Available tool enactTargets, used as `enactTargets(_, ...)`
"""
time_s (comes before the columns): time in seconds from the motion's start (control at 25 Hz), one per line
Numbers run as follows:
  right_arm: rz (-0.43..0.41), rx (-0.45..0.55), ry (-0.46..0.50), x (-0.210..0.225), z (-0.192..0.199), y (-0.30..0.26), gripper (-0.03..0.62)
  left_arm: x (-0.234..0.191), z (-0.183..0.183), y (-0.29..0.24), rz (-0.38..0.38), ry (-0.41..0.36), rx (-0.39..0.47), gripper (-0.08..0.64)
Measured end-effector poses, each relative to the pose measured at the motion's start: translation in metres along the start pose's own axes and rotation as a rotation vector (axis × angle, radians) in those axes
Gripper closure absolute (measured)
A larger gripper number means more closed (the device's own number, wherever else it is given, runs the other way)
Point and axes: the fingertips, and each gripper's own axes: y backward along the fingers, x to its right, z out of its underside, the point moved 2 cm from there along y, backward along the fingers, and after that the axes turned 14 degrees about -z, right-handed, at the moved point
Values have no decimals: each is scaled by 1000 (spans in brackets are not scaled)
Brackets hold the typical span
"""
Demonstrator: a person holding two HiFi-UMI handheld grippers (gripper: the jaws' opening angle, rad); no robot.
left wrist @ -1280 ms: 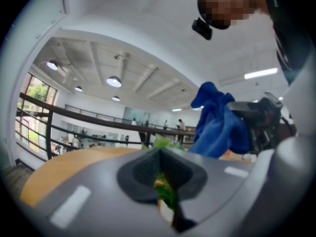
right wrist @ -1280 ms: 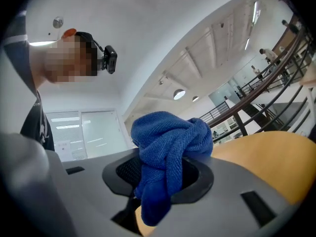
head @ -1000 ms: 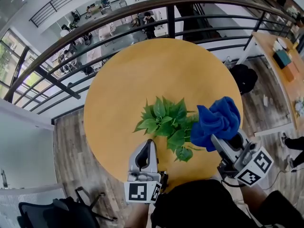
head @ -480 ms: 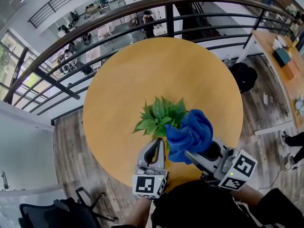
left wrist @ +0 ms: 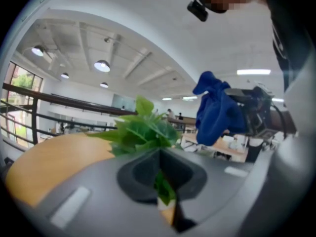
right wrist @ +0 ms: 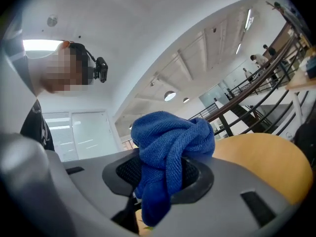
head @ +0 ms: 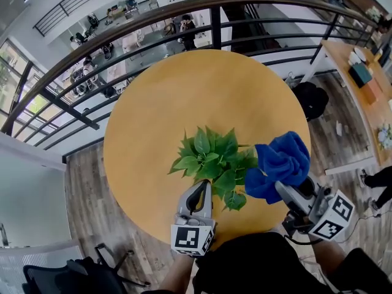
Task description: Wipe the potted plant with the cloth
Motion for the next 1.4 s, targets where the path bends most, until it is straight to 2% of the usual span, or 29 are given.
enactTargets(0.16, 53, -53, 15, 16, 24, -8, 442, 9, 7, -2, 29, -18, -27, 557)
enactTargets(0.4, -49, -110, -37, -1, 62, -52, 442, 25, 3, -7, 73, -50, -15, 557)
enactTargets(0.6, -142, -90, -89, -21, 58, -63, 442, 28, 1, -8, 73, -57, -8, 557)
enactTargets(0.8, -195, 2, -197, -24, 28, -50, 442, 29, -1, -8, 70, -44, -3, 557)
enactTargets(0.92, -165, 39, -143, -15, 2, -31, 442, 29, -3, -7, 75, -44, 5, 557)
enactTargets(1.04, -86, 31, -52, 5, -11, -16, 442, 26, -2, -6, 69, -47, 1, 557)
enactTargets(1.16, -2, -14, -5, 24, -2, -10, 442, 25, -1, -5, 68, -44, -4, 557)
enactTargets(1.24, 12, -47, -33, 29, 17, -17, 442, 26, -1, -6, 68, -47, -4, 557)
enactTargets(1.32, -37, -67, -90, 19, 35, -34, 442, 28, 1, -6, 73, -57, -8, 557)
enactTargets(1.4, -131, -69, -131, -4, 45, -53, 442, 30, 2, -6, 77, -61, -10, 557)
